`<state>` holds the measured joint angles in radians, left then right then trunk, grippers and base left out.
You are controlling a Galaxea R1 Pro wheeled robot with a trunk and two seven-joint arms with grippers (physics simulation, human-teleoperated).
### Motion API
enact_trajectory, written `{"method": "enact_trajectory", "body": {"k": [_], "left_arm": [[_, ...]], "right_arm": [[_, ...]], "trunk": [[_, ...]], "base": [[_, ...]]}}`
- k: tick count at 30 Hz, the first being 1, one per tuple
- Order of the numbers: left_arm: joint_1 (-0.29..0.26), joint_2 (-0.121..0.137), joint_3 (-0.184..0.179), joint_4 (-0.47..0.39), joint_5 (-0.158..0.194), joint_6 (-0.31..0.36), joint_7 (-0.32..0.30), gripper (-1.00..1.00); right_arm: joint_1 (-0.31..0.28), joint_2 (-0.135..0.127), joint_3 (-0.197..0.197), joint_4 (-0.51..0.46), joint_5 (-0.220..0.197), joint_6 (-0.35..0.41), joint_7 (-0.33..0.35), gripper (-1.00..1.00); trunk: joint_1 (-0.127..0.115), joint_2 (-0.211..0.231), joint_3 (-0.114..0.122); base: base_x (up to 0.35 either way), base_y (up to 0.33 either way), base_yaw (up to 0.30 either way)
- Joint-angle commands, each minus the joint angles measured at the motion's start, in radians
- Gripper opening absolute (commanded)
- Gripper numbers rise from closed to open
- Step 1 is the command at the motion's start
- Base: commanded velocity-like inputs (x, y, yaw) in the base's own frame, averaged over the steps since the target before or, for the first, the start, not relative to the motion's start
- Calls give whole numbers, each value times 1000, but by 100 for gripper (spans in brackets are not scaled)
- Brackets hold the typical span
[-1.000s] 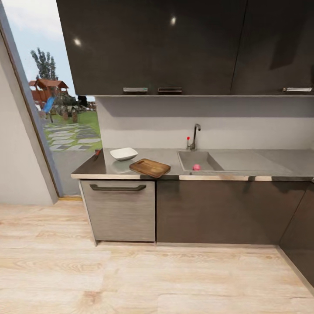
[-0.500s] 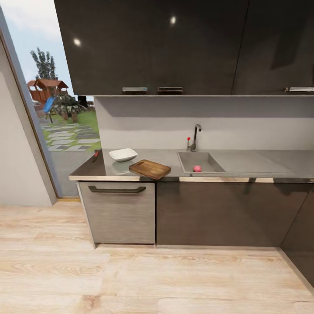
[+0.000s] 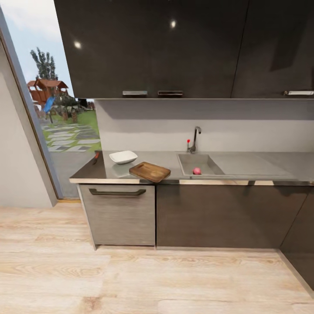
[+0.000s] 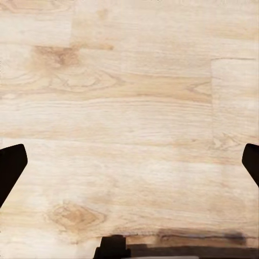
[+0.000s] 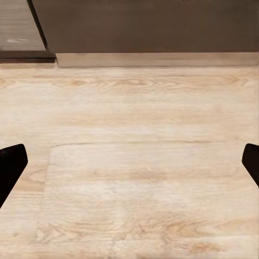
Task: In the kitchen, take the Vidalia onion out of the sink, dice it on the chopping board with the paring knife, put the diced onion into the bowl on the countertop, then place both the paring knife and the chopping board into the sink.
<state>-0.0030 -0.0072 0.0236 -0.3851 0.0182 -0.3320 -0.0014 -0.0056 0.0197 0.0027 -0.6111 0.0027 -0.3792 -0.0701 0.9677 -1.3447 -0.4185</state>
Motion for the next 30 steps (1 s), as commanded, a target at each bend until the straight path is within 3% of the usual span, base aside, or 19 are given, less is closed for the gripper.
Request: {"method": "enact_trajectory", "body": {"k": [1,30], "left_arm": [[0,-1,2,0,2,-2,0,100],[0,-1,1,0,1,-3,0,100]], "right_arm": [[-1,0,0,1,0,-3,-4,100],[-1,0,-1,1,0,-3,-4,100]], "trunk": [[-4,7,2],[-115,210,93]], "base": [[0,0,0],[0,0,0]]}}
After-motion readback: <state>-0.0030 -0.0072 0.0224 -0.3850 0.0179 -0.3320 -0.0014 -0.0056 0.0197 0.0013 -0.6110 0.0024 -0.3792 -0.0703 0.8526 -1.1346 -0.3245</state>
